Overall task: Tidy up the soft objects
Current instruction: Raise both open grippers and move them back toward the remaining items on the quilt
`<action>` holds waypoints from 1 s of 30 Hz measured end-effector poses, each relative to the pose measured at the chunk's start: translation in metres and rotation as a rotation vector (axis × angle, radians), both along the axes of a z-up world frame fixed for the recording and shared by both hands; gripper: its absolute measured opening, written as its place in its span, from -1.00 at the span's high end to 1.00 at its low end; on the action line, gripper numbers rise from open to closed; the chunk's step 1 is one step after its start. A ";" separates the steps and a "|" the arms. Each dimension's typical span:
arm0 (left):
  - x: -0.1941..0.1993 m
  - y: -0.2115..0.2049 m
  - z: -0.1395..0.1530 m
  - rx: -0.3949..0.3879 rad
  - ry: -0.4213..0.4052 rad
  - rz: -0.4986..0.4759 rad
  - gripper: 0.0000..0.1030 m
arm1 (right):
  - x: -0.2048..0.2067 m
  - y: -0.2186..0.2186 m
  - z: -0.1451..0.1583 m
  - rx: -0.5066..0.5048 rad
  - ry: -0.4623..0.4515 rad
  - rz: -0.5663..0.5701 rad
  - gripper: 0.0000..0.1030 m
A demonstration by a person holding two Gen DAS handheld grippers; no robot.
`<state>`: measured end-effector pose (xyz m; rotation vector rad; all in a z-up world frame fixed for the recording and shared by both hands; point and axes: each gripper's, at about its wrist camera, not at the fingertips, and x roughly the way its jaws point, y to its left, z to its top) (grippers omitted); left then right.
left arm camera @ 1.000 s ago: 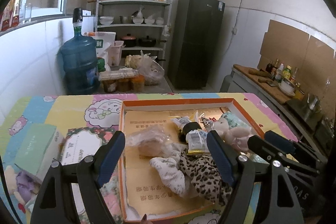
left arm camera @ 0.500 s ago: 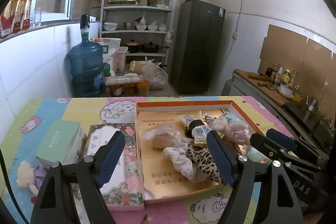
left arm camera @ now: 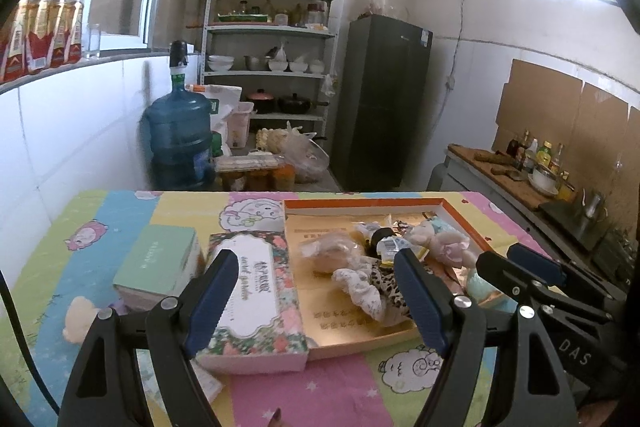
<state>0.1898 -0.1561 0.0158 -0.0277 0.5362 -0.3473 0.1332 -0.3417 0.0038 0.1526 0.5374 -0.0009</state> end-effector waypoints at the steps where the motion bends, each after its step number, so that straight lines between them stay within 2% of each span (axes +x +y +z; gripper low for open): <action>1: -0.002 0.002 0.001 -0.001 -0.003 0.003 -0.55 | -0.002 0.003 0.001 -0.002 -0.003 0.003 -0.06; 16: -0.036 0.053 0.011 0.017 -0.061 0.083 -0.54 | -0.026 0.053 0.013 -0.021 -0.037 0.057 -0.06; 28: -0.054 0.096 0.002 0.028 -0.063 0.139 -0.55 | -0.037 0.100 0.011 -0.017 -0.044 0.128 -0.07; 29: -0.054 0.101 0.002 0.029 -0.063 0.144 -0.55 | -0.037 0.103 0.010 -0.017 -0.043 0.133 -0.09; 30: -0.055 0.103 0.001 0.030 -0.063 0.148 -0.55 | -0.037 0.106 0.010 -0.017 -0.042 0.136 -0.19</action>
